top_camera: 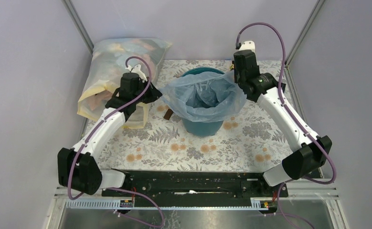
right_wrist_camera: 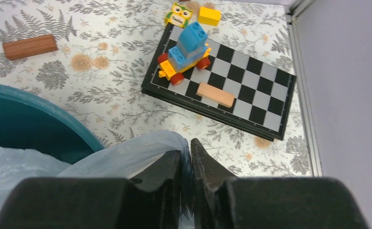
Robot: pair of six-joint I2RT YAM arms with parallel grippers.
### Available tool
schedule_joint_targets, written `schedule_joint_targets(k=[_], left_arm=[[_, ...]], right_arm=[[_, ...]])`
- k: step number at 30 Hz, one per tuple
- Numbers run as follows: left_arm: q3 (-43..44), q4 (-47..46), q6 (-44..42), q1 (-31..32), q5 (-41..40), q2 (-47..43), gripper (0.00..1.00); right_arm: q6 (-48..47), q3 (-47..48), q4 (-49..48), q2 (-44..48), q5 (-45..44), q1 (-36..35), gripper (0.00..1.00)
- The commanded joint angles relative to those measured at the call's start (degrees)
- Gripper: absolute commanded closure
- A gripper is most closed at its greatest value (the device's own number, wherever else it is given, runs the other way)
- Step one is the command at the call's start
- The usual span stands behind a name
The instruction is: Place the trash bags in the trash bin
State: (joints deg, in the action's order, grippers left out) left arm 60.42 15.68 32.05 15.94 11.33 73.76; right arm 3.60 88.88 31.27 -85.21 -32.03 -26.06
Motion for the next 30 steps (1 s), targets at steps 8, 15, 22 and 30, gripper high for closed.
schedule_joint_targets(k=[8, 15, 22, 30], left_arm=[[6.0, -8.2, 2.7, -0.3, 5.5, 10.5, 1.00], [7.8, -8.8, 3.0, -0.3, 9.4, 16.3, 1.00], [8.4, -8.8, 2.5, -0.3, 13.3, 20.6, 1.00], [8.8, -9.3, 3.0, 0.2, 16.8, 23.0, 1.00]], right_arm=[[2.7, 7.7, -1.3, -8.9, 25.0, 8.9, 0.90], [6.3, 10.5, -1.5, -14.8, 35.4, 12.7, 0.99], [8.7, 5.3, -4.5, -16.8, 42.1, 13.1, 1.00], [11.0, -3.4, -8.7, -13.7, 42.9, 13.2, 1.00]])
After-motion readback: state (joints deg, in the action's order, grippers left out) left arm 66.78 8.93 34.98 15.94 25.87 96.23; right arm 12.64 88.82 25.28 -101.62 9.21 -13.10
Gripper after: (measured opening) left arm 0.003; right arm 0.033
